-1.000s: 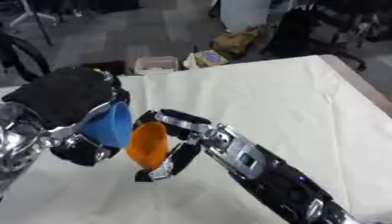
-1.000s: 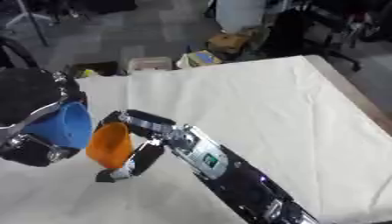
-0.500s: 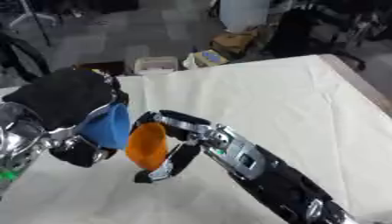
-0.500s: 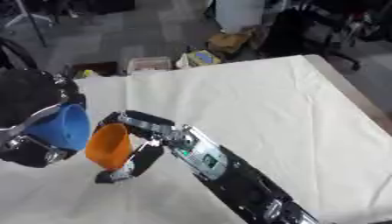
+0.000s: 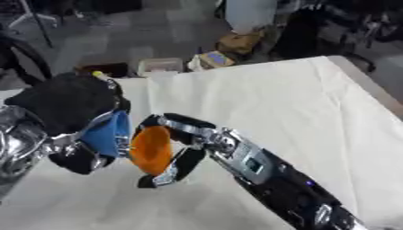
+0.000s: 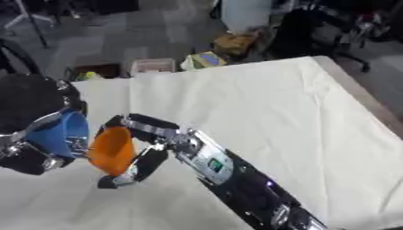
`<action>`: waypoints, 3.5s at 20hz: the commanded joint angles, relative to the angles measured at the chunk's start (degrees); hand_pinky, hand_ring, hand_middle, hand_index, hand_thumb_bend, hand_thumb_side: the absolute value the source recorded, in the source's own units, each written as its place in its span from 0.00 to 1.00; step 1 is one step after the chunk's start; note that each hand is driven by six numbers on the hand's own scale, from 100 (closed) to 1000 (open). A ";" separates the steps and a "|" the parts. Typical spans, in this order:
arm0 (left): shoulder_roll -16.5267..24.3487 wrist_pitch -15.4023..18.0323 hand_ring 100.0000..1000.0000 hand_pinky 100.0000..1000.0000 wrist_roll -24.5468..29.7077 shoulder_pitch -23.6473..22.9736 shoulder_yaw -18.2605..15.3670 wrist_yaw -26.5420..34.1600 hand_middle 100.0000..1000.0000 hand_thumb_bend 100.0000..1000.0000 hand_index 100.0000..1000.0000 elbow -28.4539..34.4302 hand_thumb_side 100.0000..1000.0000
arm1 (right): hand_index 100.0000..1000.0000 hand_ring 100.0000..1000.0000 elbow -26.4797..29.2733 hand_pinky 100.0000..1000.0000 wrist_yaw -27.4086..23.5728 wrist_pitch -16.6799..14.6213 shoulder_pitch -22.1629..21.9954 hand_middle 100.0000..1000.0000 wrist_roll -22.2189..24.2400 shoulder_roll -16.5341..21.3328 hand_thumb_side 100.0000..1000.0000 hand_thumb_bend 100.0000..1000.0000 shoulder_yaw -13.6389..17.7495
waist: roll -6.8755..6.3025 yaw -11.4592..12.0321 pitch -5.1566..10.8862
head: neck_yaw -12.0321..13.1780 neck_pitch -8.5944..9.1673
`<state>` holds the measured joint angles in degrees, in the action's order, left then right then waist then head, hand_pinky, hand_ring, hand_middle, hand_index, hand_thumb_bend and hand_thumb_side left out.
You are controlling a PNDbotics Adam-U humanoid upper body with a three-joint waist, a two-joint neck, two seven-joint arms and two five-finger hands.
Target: Pour the contents of one cup into another cup.
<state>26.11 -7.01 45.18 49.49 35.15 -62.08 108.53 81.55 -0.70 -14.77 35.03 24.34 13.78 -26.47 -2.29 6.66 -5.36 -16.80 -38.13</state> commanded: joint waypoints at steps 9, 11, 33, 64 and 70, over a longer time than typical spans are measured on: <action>0.47 0.07 0.00 0.01 0.43 0.91 -0.38 -0.96 0.00 0.40 0.26 0.15 0.00 | 0.55 0.17 1.44 0.27 -0.60 -0.04 1.18 0.35 0.04 0.14 0.00 0.39 0.36 | -0.01 -0.03 0.65 | -0.13 0.86; 0.47 0.06 0.00 0.01 0.39 0.92 -0.37 -0.97 0.00 0.41 0.26 0.13 0.00 | 0.55 0.17 1.44 0.27 -0.59 -0.05 1.18 0.35 0.03 0.14 0.00 0.39 0.36 | -0.02 -0.03 0.65 | -0.12 0.86; 1.64 3.08 0.00 0.02 2.50 1.92 -2.31 -3.82 0.00 0.43 0.26 4.38 0.00 | 0.55 0.17 1.19 0.27 -0.54 0.01 1.24 0.36 -0.09 0.32 0.00 0.38 0.44 | -0.07 0.06 0.74 | -0.38 0.94; -0.22 8.28 0.00 0.02 3.37 2.11 -1.64 -5.74 0.00 0.43 0.26 6.06 0.00 | 0.54 0.17 0.90 0.26 -0.41 0.14 0.94 0.36 -0.38 -0.02 0.00 0.39 0.58 | 0.04 0.11 0.65 | -0.73 0.71; 0.05 3.93 0.00 0.00 -0.47 0.64 -4.40 -3.04 0.00 0.38 0.26 6.06 0.00 | 0.54 0.17 -0.80 0.26 0.62 0.43 0.58 0.36 -2.43 0.25 0.00 0.46 1.96 | 0.09 0.44 0.59 | -0.95 0.80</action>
<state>25.54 -2.11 45.51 49.41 32.28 -65.81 113.90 80.60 -0.39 -14.39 34.75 22.60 13.74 -25.43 -2.28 7.07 -5.36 -17.60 -37.70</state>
